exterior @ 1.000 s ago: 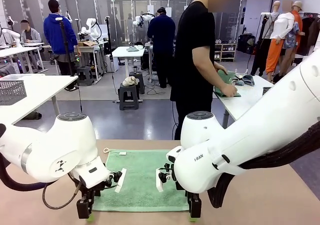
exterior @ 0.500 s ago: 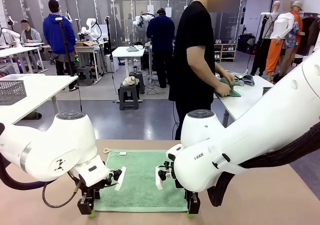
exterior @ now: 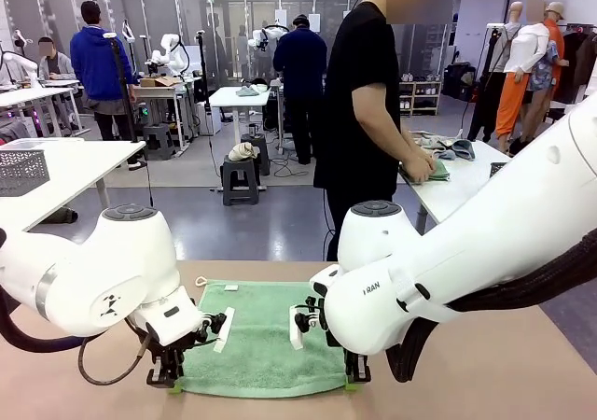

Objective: Fold the towels and place them in the basket.
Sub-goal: When a person lays out a Towel with hook on the table, fold it in half twice.

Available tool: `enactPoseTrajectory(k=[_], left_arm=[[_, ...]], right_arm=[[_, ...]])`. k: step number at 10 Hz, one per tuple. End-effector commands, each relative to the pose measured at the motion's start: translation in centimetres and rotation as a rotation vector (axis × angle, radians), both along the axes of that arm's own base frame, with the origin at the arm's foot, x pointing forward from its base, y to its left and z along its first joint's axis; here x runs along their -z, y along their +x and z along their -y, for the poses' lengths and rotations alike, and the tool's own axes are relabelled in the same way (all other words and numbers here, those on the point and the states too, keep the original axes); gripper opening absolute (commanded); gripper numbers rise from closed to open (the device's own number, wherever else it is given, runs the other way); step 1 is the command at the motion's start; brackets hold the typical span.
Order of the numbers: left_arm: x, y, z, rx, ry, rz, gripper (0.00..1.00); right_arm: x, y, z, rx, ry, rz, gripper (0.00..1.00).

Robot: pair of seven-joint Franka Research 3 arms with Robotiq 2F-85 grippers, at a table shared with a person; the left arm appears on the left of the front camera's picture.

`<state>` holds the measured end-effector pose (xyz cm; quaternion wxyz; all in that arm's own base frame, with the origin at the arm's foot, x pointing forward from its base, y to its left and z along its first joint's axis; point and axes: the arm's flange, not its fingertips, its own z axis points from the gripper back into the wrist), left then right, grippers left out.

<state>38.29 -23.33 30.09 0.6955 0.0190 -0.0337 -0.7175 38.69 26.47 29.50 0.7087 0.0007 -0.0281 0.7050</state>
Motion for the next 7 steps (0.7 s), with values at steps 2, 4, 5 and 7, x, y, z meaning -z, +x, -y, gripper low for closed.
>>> enactPoseTrajectory(k=[2, 4, 5, 7], left_arm=[[-0.3, -0.2, -0.4, -0.005, 0.002, 0.024, 0.0], [-0.8, -0.2, -0.5, -0.001, 0.012, 0.027, 0.0], [-1.0, -0.3, -0.6, 0.002, 0.018, 0.028, 0.0], [-1.5, -0.5, -0.5, 0.006, 0.02, 0.033, 0.0]], right_arm=[[0.2, -0.3, 0.4, -0.014, 0.006, -0.012, 0.0], [-0.3, -0.2, 0.5, -0.021, -0.008, -0.002, 0.0], [-0.5, -0.1, 0.7, -0.022, -0.011, 0.003, 0.0], [-1.1, 0.1, 0.8, -0.027, -0.024, 0.009, 0.0]])
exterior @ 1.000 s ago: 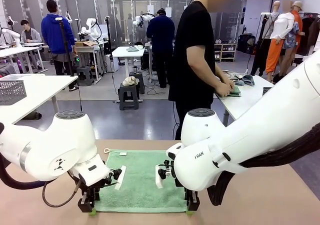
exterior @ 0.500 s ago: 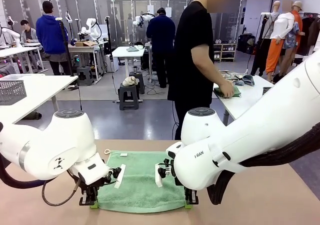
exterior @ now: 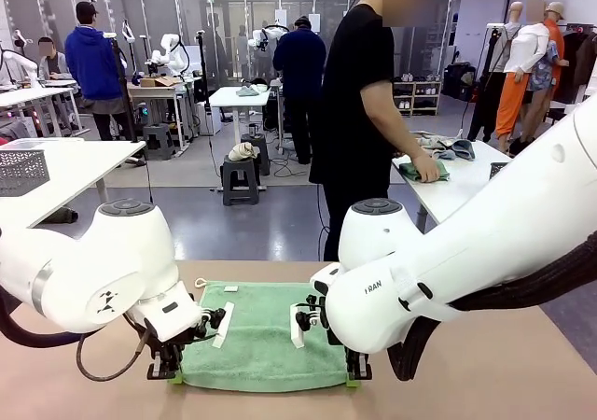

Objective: Fold the towels and place them in the basket.
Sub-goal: When a person lays out a Towel with hook on the table, fold it in half twice.

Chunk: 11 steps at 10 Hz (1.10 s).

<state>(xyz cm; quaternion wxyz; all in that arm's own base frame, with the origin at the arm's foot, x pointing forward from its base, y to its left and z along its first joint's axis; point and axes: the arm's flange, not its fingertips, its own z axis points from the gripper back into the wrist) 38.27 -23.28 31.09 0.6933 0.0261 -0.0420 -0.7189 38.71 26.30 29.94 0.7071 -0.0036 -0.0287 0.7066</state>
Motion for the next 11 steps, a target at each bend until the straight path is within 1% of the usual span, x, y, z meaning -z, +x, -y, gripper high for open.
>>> enactPoseTrajectory(k=[1, 2, 6, 7, 8, 11], left_arm=[[-0.5, -0.8, -0.4, -0.011, 0.038, 0.019, 0.0], [0.0, 0.0, 0.0, 0.0, 0.0, 0.0, 0.0], [0.0, 0.0, 0.0, 0.0, 0.0, 0.0, 0.0], [0.0, -0.1, 0.0, 0.001, 0.007, 0.001, 0.04], [-1.1, -0.3, -0.3, -0.001, -0.007, 0.015, 0.04], [-4.3, 0.2, -1.5, -0.021, 0.008, 0.087, 0.04]], right_arm=[[-0.7, 0.3, 0.3, 0.002, -0.048, -0.005, 0.0], [0.0, 0.0, 0.0, 0.0, 0.0, 0.0, 0.0], [0.0, 0.0, 0.0, 0.0, 0.0, 0.0, 0.0], [-0.1, 0.0, 0.0, -0.006, -0.009, -0.001, 0.07], [-0.6, 0.4, 0.5, -0.025, -0.009, 0.008, 0.07], [-3.5, 1.8, 1.8, -0.038, -0.009, 0.058, 0.07]])
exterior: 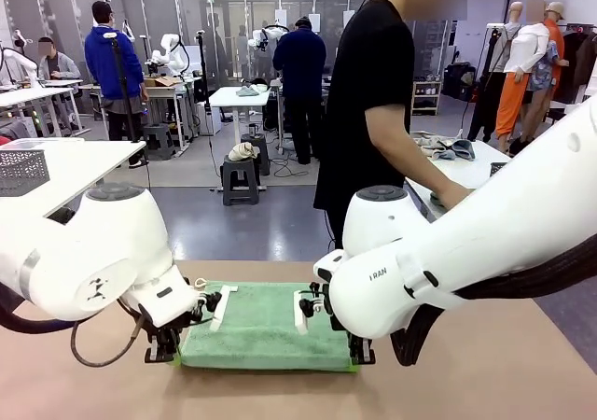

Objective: Fold the towels and place them in the basket.
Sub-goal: When a person lays out a Towel with hook on the table, fold it in half twice.

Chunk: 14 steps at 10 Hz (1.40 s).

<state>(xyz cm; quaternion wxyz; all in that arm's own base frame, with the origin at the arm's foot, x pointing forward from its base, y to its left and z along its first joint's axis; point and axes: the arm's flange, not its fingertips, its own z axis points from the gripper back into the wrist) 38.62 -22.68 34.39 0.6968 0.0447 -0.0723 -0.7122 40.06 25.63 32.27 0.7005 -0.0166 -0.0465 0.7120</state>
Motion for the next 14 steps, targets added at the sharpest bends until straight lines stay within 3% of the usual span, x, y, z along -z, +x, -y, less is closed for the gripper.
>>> enactPoseTrajectory(k=[1, 5, 8, 11, 14], left_arm=[[-1.6, 0.0, -1.3, -0.014, 0.033, 0.032, 0.04], [-2.7, 2.4, -0.4, 0.001, 0.036, 0.037, 0.04], [-5.0, 7.3, 0.9, -0.027, 0.061, 0.015, 0.04], [-5.9, 13.0, 2.9, -0.045, 0.062, -0.017, 0.04], [-6.1, 16.9, 4.3, -0.083, 0.071, -0.049, 0.04]], right_arm=[[-1.8, 0.5, 1.3, -0.02, -0.016, 0.028, 0.07], [-2.8, 2.8, 0.9, -0.052, 0.002, 0.03, 0.07], [-4.4, 6.2, -0.4, -0.059, -0.012, 0.024, 0.07], [-5.6, 10.3, -1.8, -0.033, -0.022, 0.011, 0.07], [-6.3, 13.5, -2.8, -0.009, -0.021, -0.003, 0.07]])
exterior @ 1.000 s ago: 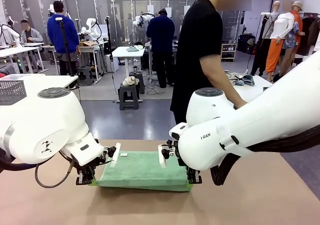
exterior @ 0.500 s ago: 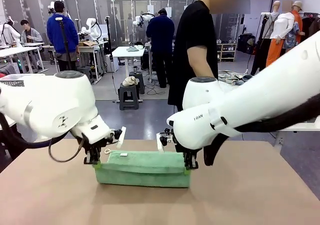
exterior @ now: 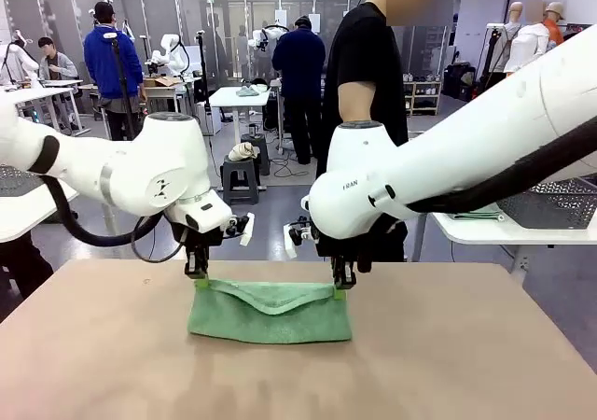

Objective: Fold the towels and place them in the basket.
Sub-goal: When a person lays out a Towel with hook on the table, fold it in half twice.

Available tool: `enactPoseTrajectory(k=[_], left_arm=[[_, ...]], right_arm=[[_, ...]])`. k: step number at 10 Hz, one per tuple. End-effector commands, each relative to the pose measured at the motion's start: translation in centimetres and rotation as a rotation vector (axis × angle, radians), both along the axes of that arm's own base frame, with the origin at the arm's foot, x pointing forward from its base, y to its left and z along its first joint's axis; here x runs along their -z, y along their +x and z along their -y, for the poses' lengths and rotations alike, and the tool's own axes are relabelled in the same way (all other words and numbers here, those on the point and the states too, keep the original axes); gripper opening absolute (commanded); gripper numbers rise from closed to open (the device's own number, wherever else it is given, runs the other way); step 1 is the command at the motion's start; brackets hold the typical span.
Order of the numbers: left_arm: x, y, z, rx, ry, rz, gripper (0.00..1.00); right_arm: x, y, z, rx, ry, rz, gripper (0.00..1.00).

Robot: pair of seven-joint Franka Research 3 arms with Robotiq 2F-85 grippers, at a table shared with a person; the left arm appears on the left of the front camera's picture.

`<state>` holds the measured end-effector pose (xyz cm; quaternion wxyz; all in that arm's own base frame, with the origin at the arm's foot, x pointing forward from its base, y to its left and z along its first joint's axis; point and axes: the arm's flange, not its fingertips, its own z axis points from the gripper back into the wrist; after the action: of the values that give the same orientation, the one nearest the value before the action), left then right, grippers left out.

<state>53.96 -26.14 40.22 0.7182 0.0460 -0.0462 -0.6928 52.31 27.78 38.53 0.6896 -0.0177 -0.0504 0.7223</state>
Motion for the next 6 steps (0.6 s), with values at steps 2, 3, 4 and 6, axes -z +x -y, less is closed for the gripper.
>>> enactPoseTrajectory(k=[2, 3, 4, 6], left_arm=[[-0.1, 3.4, 1.4, -0.058, 0.036, -0.025, 0.04], [0.1, 4.4, 1.4, -0.08, 0.03, -0.029, 0.04], [0.5, 5.0, 1.3, -0.097, 0.028, -0.035, 0.04], [1.2, 6.1, 0.8, -0.122, 0.019, -0.036, 0.04]], right_arm=[[0.0, 3.3, -1.1, 0.03, -0.026, -0.03, 0.07], [0.2, 4.4, -1.2, 0.04, -0.032, -0.037, 0.07], [0.3, 5.2, -1.2, 0.047, -0.038, -0.042, 0.07], [0.9, 6.7, -1.2, 0.053, -0.042, -0.048, 0.07]])
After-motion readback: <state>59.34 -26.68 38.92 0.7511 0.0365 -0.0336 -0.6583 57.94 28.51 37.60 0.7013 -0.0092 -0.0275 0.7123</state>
